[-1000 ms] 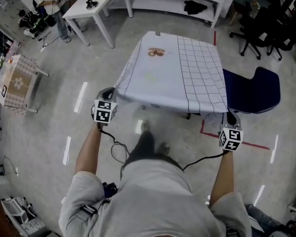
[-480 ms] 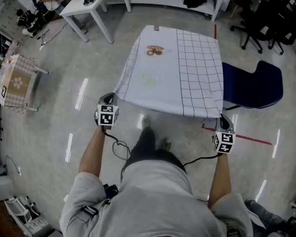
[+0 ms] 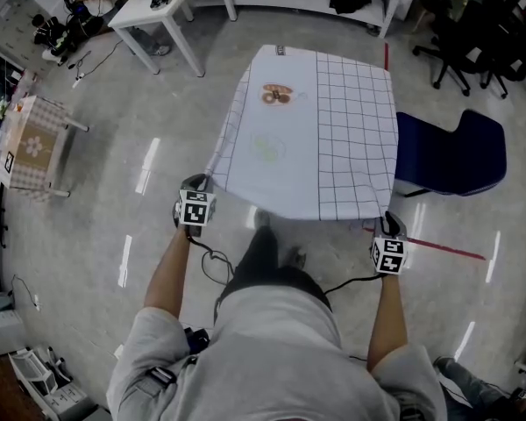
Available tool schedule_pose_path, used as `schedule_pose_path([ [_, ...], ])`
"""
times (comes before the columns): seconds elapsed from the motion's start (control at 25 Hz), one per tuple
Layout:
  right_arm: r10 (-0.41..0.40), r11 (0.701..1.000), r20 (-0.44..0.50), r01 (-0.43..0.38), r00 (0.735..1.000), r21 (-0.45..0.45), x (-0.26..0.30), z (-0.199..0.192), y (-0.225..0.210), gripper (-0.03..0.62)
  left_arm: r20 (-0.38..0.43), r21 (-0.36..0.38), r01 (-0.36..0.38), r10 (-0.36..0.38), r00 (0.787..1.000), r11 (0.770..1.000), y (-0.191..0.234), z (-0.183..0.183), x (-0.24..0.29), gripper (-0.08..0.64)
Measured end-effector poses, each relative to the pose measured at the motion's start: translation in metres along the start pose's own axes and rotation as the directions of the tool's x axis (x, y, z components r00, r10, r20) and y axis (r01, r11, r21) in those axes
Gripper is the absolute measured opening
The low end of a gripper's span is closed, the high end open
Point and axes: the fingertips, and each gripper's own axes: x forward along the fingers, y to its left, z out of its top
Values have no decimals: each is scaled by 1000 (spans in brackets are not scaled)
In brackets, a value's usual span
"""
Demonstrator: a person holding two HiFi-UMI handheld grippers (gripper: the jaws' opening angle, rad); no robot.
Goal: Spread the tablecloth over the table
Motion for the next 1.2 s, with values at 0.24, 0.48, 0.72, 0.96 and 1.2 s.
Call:
schedule_pose_path([
  [0.24,34,999,9,-35,999,35,-4,-1,5,155,-39,16,66,-65,997,998,-8,-11,-2,176],
  [0.48,11,998,70,-15,997,55,0,20,2,97,-30,6,55,-54,998,998,-9,-10,-7,176],
  [0.72,31,998,145,-40,989,57,8,54,20,54,48,5,48,-48,998,999,-23,16,-4,175],
  [0.96,43,997,240,-58,970,55,2,93,36,8,190,-31,31,-24,981,999,-43,54,-8,21],
  [1.2,65,997,330,-73,942,12,-10,134,62,8,350,-104,82,-41,936,991,-85,105,-30,21],
])
